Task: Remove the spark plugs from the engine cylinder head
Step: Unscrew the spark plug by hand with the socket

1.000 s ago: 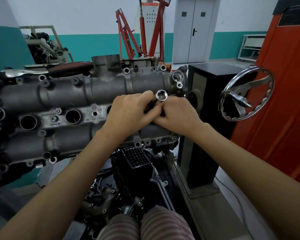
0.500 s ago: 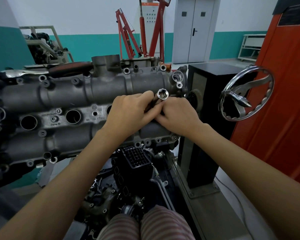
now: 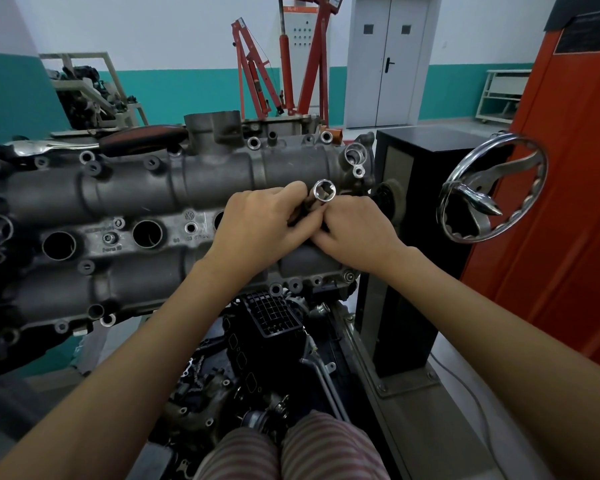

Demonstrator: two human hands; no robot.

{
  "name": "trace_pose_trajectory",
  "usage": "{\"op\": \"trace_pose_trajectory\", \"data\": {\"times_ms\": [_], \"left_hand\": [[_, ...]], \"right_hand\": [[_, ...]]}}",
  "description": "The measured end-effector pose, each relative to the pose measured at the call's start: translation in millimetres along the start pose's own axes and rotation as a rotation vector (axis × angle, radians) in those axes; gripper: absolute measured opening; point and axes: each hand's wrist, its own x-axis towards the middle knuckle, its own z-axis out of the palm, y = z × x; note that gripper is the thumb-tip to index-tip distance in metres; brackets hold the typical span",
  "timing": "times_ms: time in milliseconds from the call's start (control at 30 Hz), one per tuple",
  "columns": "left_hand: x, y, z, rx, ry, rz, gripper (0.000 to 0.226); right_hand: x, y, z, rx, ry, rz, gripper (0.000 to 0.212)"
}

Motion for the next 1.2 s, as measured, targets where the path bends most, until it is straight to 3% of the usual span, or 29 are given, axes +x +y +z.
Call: {"op": "trace_pose_trajectory", "data": {"times_ms": [367, 733, 1000, 1200], "left_hand": [[-0.5, 1.2, -2.5, -0.033, 0.001, 0.028, 0.040], [-1.0, -0.8, -2.2, -0.041, 0.029, 0.048, 0.050], [-1.3, -0.6, 1.7, 0.019, 0.044, 0.051, 0.033], [-0.5, -2.1, 0.7, 0.015, 0.035, 0.041, 0.034]], "right_hand": [[0.1, 6.6, 5.1, 0.030, 0.001, 0.027, 0.047], [0.2, 4.5, 3.5, 0.045, 0.017, 0.058, 0.026], [-0.7, 1.5, 2.2, 0.028, 0.066, 0.016, 0.035], [-0.2, 1.9, 1.6, 0.016, 0.031, 0.008, 0.044]]}}
